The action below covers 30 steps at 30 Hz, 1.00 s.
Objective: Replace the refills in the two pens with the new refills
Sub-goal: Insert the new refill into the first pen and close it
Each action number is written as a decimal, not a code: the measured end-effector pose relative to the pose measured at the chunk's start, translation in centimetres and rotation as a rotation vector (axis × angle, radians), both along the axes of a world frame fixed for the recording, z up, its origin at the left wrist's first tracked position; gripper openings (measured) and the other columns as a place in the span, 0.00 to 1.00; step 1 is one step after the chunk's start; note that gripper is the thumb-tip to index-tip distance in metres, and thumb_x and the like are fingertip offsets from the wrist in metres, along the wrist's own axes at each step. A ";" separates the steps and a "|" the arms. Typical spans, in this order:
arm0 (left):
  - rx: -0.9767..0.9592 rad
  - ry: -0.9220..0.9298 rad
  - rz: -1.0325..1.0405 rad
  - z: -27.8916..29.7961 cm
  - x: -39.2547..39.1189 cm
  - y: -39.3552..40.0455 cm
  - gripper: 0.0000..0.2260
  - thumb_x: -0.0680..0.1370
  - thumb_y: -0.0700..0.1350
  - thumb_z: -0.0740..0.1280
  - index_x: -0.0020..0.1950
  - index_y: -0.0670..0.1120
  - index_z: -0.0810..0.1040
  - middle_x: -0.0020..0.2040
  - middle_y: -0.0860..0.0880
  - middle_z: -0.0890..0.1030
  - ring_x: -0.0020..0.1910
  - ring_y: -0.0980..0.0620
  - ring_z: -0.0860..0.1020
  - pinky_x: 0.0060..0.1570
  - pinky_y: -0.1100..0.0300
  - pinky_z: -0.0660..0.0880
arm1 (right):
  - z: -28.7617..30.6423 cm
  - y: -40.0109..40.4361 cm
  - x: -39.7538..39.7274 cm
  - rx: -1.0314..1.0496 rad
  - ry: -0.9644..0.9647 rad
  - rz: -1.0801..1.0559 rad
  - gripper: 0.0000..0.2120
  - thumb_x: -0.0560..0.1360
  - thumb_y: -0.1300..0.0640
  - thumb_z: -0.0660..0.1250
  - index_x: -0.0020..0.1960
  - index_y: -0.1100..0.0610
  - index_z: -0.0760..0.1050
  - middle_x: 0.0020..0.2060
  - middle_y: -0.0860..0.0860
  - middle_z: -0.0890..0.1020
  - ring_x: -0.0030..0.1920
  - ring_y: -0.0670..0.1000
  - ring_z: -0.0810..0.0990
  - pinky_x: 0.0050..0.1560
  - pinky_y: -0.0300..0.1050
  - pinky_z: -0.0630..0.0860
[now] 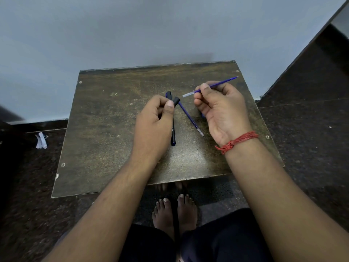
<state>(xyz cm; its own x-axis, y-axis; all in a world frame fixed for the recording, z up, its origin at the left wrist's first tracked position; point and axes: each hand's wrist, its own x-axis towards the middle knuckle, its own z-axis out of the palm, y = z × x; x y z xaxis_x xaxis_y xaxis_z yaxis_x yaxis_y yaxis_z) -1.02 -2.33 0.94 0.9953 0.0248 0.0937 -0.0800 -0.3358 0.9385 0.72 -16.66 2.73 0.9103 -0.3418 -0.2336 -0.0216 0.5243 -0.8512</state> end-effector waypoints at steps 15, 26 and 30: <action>0.006 -0.033 -0.024 0.2 -0.2 -0.1 0.08 0.82 0.47 0.62 0.45 0.47 0.77 0.34 0.41 0.76 0.31 0.52 0.71 0.34 0.48 0.74 | -0.4 0.7 -0.3 -0.298 -0.005 0.249 0.07 0.74 0.68 0.71 0.48 0.59 0.76 0.37 0.55 0.83 0.34 0.47 0.79 0.33 0.39 0.72; -0.012 -0.035 -0.062 0.1 -0.3 -0.2 0.08 0.82 0.47 0.62 0.46 0.46 0.77 0.33 0.50 0.75 0.32 0.54 0.72 0.34 0.56 0.71 | -0.8 0.2 -0.1 -0.360 -0.030 0.254 0.08 0.78 0.58 0.69 0.40 0.56 0.77 0.39 0.55 0.82 0.37 0.48 0.78 0.36 0.41 0.72; -0.017 -0.035 -0.054 0.2 -0.3 -0.1 0.08 0.83 0.47 0.62 0.46 0.47 0.77 0.33 0.50 0.75 0.32 0.55 0.72 0.35 0.55 0.71 | -1.0 0.6 -0.1 -0.404 -0.021 0.295 0.08 0.78 0.54 0.70 0.42 0.57 0.79 0.37 0.52 0.82 0.37 0.47 0.78 0.37 0.41 0.72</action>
